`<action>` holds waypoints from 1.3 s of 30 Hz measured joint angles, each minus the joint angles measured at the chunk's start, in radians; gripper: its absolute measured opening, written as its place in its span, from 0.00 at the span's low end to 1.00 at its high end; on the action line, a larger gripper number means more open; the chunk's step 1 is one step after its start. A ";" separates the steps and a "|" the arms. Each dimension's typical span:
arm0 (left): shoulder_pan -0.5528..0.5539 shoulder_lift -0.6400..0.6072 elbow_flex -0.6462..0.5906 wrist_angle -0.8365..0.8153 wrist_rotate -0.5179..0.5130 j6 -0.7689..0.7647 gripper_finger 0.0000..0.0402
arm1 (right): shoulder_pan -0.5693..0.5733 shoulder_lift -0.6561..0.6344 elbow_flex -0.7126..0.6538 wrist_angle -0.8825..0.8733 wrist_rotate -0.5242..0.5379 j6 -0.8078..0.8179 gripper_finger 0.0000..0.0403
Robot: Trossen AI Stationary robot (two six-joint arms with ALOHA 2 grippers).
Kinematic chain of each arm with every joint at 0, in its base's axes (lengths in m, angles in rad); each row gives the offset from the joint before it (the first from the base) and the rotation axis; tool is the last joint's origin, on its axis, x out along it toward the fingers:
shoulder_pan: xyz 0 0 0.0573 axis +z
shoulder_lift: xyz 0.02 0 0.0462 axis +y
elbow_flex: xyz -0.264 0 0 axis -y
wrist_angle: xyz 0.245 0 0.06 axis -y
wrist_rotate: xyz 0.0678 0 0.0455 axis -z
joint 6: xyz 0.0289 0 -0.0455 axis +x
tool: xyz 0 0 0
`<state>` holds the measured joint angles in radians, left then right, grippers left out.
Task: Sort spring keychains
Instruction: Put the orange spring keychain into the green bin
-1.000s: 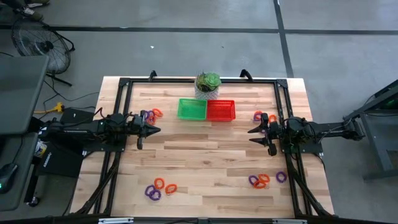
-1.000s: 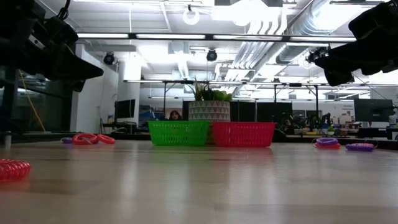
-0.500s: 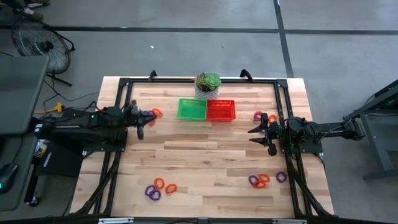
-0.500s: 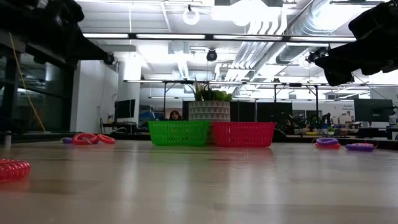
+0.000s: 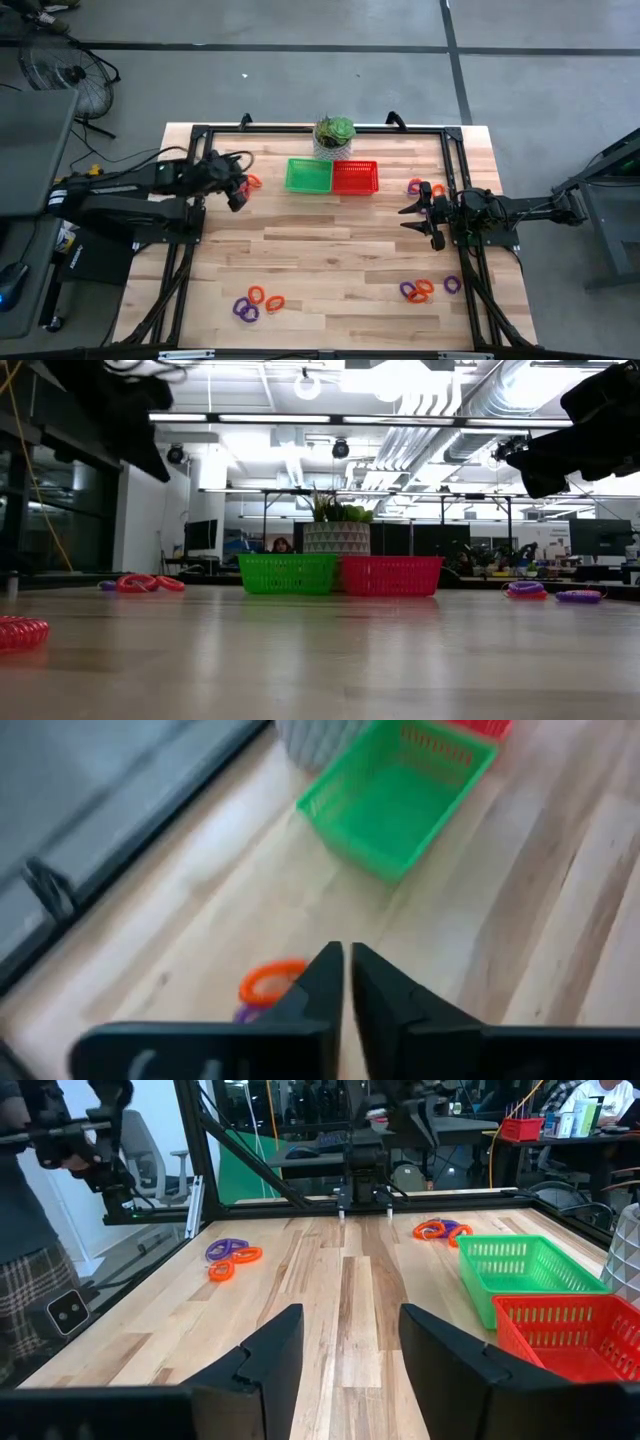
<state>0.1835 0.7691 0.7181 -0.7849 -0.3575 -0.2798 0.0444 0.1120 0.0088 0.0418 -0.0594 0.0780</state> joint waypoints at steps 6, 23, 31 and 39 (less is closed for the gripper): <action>0.075 0.188 0.057 -0.119 0.119 -0.188 0.29 | 0.000 0.000 0.000 0.000 0.000 0.000 0.40; 0.085 0.445 0.057 -0.233 0.080 -0.429 0.40 | 0.000 0.000 0.000 0.000 0.000 0.000 0.40; 0.018 0.386 -0.031 -0.189 0.023 -0.574 0.40 | 0.000 0.000 0.000 0.000 0.000 0.000 0.39; -0.044 0.345 -0.142 -0.048 -0.060 -0.672 0.40 | 0.000 0.000 0.000 0.000 0.000 0.000 0.40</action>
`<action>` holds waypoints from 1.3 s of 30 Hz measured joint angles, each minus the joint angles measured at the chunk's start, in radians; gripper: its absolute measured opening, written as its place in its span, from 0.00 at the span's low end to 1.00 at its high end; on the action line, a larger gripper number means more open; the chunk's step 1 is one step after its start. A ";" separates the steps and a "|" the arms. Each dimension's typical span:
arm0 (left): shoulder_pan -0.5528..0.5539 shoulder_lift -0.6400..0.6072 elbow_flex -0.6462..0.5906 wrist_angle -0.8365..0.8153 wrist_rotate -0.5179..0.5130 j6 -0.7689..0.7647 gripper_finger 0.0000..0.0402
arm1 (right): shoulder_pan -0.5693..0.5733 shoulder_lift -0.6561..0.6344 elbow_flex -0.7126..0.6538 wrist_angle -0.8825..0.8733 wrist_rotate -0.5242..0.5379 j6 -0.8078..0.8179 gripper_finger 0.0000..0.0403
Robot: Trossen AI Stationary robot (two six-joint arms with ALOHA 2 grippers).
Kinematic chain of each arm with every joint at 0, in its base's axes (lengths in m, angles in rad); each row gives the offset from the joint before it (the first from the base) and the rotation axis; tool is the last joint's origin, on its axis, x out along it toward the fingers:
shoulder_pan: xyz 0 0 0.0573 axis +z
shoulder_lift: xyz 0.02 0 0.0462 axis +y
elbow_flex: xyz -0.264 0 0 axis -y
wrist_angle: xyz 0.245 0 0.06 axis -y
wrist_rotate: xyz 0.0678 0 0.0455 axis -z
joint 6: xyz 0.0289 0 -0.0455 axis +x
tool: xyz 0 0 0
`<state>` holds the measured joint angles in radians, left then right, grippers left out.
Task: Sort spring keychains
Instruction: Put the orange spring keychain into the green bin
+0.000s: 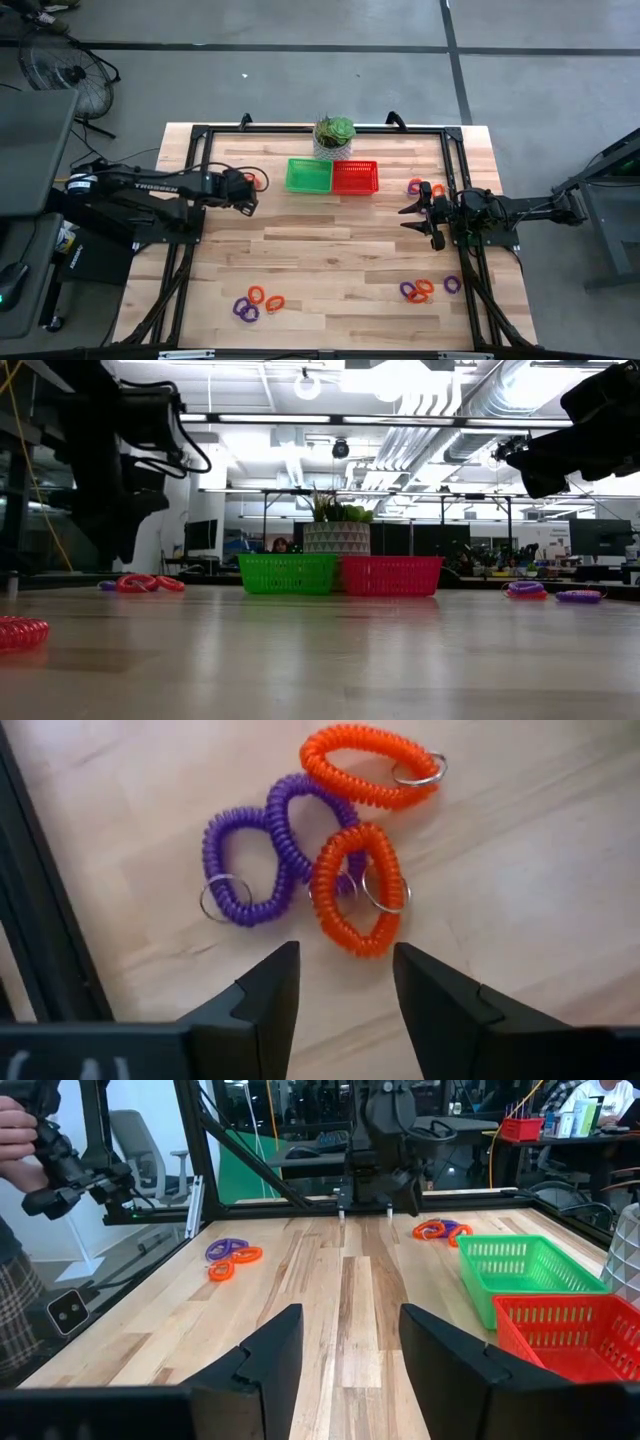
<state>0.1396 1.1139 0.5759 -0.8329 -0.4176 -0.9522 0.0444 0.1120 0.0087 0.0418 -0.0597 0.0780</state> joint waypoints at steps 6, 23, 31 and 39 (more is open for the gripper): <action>-0.004 0.000 -0.054 0.095 -0.073 -0.024 0.40 | 0.000 0.000 0.000 0.000 0.000 0.000 0.39; -0.002 0.003 -0.184 0.275 -0.075 -0.055 0.40 | 0.000 0.000 0.000 0.000 0.000 0.000 0.39; 0.046 0.003 -0.187 0.293 -0.026 -0.055 0.39 | 0.000 0.000 0.000 0.000 0.000 0.000 0.40; 0.044 0.003 -0.187 0.293 0.014 -0.045 0.17 | 0.000 0.000 0.000 0.000 0.000 0.000 0.40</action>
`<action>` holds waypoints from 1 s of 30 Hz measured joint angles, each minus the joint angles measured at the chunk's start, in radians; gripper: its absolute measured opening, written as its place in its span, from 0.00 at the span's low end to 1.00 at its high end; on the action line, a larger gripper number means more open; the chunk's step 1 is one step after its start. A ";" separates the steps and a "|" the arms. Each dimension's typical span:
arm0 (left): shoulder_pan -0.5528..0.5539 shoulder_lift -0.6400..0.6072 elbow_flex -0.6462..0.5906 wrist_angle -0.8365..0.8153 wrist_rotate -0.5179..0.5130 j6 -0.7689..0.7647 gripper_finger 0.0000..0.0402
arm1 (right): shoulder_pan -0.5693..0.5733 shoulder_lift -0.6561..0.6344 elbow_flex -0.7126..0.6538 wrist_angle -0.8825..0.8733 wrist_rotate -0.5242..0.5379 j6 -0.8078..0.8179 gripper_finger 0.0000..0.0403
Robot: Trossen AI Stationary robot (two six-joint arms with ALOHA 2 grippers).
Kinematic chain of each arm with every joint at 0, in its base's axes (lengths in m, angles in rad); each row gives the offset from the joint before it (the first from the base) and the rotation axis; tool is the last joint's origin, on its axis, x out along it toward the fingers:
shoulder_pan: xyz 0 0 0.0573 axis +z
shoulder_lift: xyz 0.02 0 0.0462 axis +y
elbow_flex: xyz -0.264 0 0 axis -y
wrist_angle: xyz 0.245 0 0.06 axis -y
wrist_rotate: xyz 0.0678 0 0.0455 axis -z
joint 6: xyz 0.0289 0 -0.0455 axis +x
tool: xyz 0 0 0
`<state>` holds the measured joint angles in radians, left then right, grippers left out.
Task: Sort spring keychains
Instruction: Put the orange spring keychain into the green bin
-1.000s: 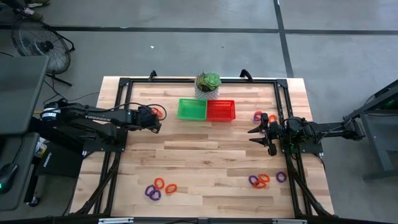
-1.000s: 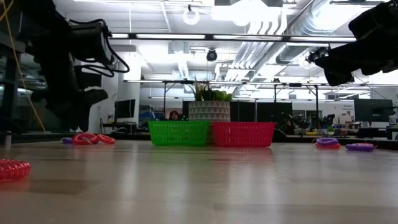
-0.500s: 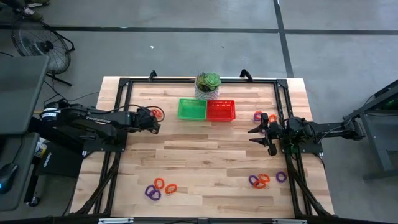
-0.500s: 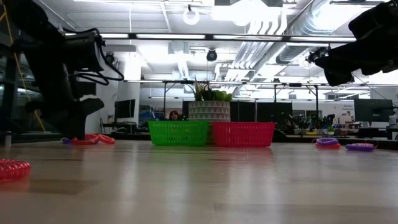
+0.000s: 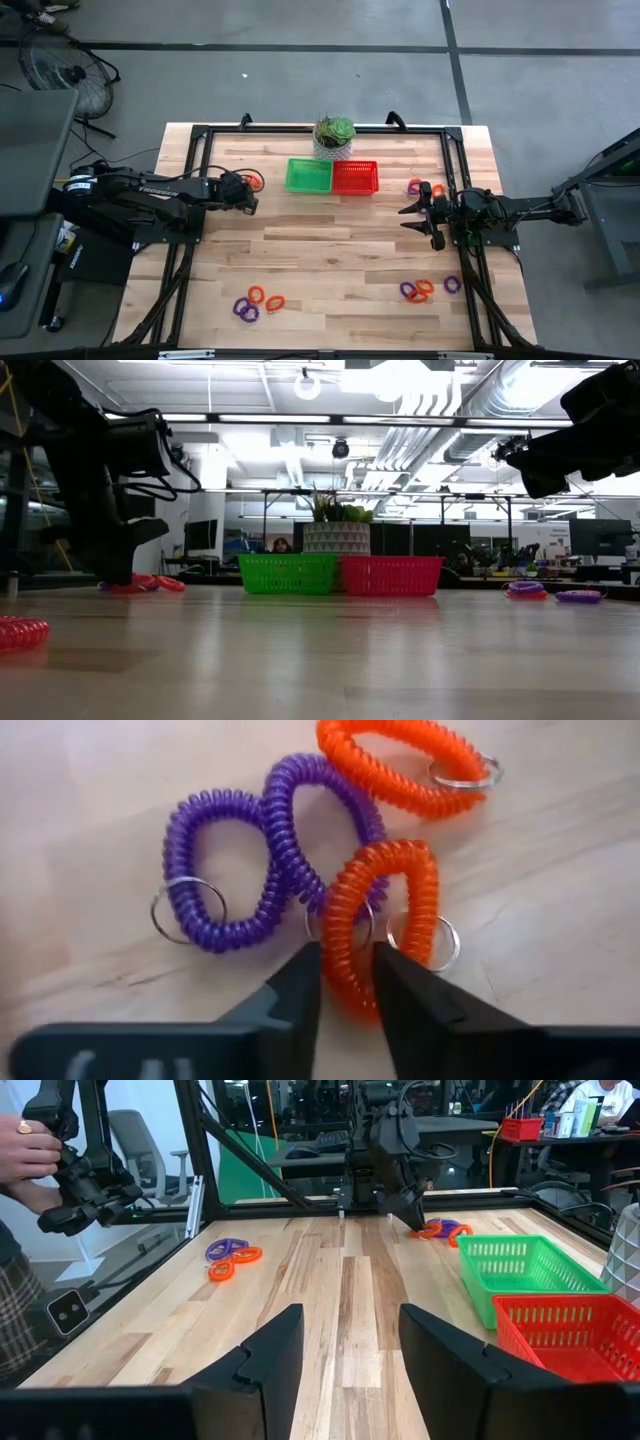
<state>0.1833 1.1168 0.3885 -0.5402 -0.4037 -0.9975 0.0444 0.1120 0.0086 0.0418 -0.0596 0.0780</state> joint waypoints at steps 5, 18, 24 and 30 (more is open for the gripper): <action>0.000 0.000 0.000 -0.006 0.010 0.009 0.03 | 0.000 0.000 0.000 0.000 0.000 0.000 0.39; -0.001 -0.070 0.027 -0.047 0.079 0.051 0.02 | 0.000 0.000 0.000 0.000 0.000 0.000 0.40; -0.001 -0.173 0.079 -0.141 0.068 0.081 0.01 | 0.000 0.000 0.000 0.000 0.000 0.000 0.39; 0.000 -0.249 0.155 -0.183 0.081 0.157 0.01 | 0.000 0.000 0.000 0.000 0.000 0.000 0.40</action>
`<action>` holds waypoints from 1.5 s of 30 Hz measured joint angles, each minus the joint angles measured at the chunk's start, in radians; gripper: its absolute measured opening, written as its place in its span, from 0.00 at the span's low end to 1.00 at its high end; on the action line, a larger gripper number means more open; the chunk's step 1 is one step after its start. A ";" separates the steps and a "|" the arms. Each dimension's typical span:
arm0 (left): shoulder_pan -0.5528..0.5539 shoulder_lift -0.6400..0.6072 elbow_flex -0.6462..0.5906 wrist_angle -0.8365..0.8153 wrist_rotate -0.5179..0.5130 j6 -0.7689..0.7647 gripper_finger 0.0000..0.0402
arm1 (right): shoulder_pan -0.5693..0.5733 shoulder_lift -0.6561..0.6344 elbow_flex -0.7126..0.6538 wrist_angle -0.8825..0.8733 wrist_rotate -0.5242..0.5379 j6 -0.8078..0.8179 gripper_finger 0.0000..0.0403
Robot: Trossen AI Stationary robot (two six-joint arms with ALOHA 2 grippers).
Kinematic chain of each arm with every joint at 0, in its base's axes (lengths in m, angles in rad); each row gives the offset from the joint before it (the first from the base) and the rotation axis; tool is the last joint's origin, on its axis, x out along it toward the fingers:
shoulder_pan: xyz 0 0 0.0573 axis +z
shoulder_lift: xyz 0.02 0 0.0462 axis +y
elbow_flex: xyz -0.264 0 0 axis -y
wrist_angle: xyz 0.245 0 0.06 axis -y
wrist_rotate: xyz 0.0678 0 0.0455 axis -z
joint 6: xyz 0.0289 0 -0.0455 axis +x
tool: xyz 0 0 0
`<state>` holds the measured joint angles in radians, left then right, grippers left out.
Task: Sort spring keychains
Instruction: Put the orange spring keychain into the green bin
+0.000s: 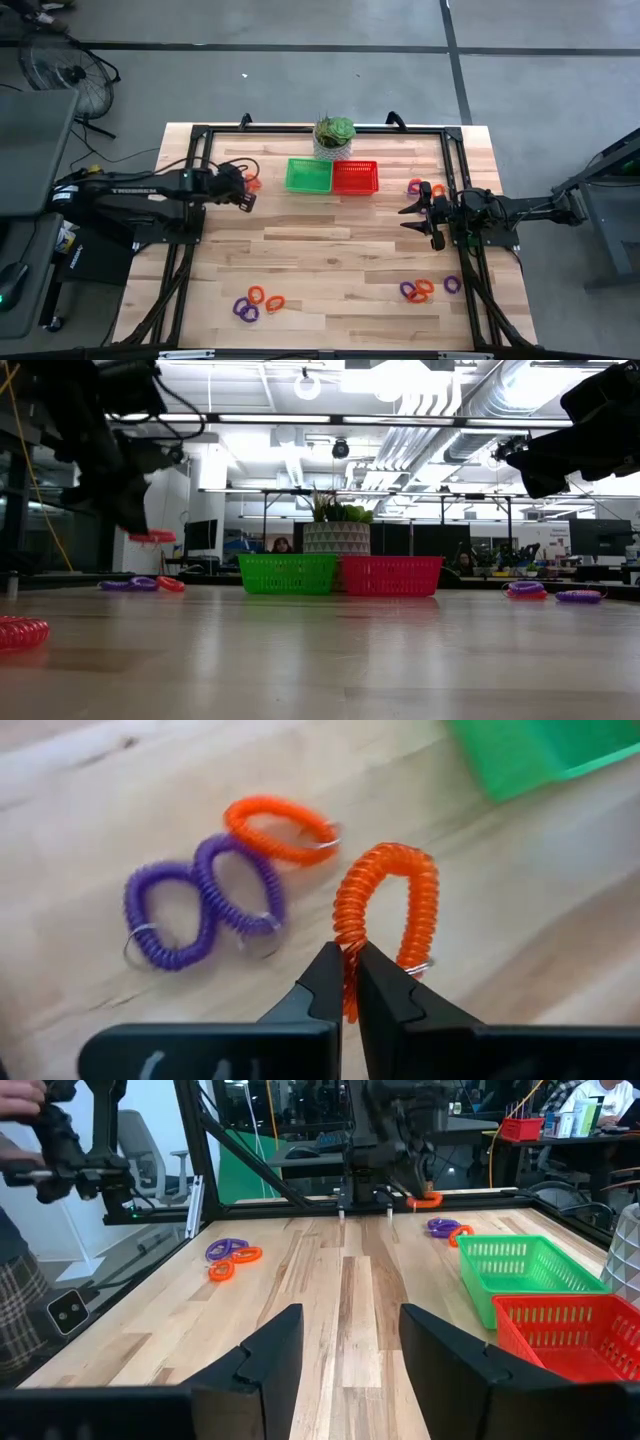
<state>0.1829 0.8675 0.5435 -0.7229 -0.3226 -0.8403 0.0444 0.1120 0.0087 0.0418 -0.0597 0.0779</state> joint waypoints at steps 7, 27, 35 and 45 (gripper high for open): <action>0.000 0.022 0.114 -0.006 0.059 0.152 0.01 | 0.000 0.000 0.000 0.000 0.000 0.000 0.39; 0.006 0.491 0.455 0.004 0.185 0.681 0.01 | 0.000 0.000 0.000 0.000 0.000 0.000 0.39; 0.061 0.584 0.506 0.146 0.084 0.737 0.01 | 0.000 0.000 0.000 0.000 0.000 0.000 0.40; 0.100 0.700 0.506 0.300 0.024 0.854 0.01 | 0.000 0.000 0.000 0.000 0.000 0.000 0.39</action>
<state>0.2828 1.5676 1.0492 -0.4229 -0.2988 0.0139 0.0444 0.1120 0.0087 0.0418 -0.0593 0.0780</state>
